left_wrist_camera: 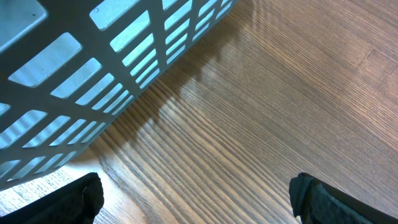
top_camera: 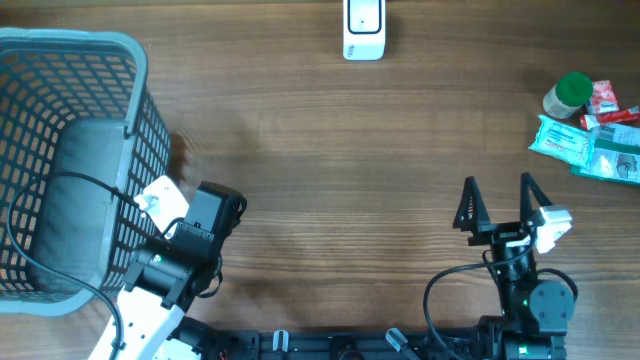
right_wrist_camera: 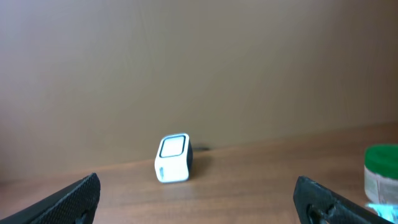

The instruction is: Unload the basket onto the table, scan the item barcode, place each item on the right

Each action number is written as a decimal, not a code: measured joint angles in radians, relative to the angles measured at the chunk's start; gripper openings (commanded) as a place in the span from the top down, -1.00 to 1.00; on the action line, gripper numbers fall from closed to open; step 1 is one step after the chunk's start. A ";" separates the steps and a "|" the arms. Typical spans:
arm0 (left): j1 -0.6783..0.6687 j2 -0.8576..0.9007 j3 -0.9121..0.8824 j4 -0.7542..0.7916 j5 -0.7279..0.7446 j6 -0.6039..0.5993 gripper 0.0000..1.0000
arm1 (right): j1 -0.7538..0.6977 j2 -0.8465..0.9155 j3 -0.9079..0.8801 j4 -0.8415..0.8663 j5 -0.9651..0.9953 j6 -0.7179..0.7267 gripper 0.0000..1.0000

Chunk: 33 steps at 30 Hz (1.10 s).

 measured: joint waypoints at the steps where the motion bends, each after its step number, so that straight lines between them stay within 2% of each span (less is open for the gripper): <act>1: 0.000 0.000 0.000 0.000 0.000 0.000 -1.00 | 0.000 0.000 -0.001 -0.013 0.000 0.000 -1.00; 6: 0.000 0.000 0.000 0.000 0.000 0.000 -1.00 | 0.000 -0.002 -0.006 -0.168 0.002 0.000 -0.99; 33: -0.006 -0.002 0.000 0.000 0.000 0.000 -1.00 | 0.000 -0.002 -0.006 -0.165 0.002 0.000 -1.00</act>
